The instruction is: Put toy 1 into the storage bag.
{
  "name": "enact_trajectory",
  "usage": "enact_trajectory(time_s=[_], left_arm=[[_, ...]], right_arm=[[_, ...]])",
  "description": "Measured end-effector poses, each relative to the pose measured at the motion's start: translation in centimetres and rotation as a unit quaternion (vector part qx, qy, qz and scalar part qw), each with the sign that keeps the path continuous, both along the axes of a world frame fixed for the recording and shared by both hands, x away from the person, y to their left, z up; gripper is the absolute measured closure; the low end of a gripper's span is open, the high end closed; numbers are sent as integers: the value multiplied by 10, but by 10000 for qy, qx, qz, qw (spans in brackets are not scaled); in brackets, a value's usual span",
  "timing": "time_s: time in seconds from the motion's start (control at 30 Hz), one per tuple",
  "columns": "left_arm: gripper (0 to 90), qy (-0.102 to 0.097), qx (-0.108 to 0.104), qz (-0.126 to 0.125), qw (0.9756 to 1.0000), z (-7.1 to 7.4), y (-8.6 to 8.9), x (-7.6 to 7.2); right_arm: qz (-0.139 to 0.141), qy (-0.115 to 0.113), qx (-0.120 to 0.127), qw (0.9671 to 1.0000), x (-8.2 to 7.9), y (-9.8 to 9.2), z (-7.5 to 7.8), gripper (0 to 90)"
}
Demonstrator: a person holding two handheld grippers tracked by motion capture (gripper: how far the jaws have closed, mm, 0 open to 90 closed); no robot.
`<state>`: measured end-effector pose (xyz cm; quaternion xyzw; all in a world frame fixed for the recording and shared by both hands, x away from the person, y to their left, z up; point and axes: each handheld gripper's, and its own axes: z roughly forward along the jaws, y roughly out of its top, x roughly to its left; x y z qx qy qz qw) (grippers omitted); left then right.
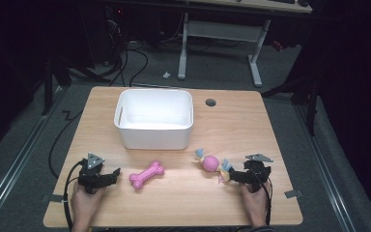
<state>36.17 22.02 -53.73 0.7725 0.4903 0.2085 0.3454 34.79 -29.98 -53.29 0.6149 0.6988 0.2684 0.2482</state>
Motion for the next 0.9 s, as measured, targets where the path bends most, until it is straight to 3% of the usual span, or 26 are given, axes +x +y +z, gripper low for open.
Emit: enact_trajectory(time_s=[0.4,0.9], left_arm=[[224,14,-9,-12,10000,0,0,1],[154,87,39,-132,9999,0,-2,3]], right_arm=[[55,-16,-5,10000,-1,1,0,15],[64,-17,0,10000,-2,2,0,17]])
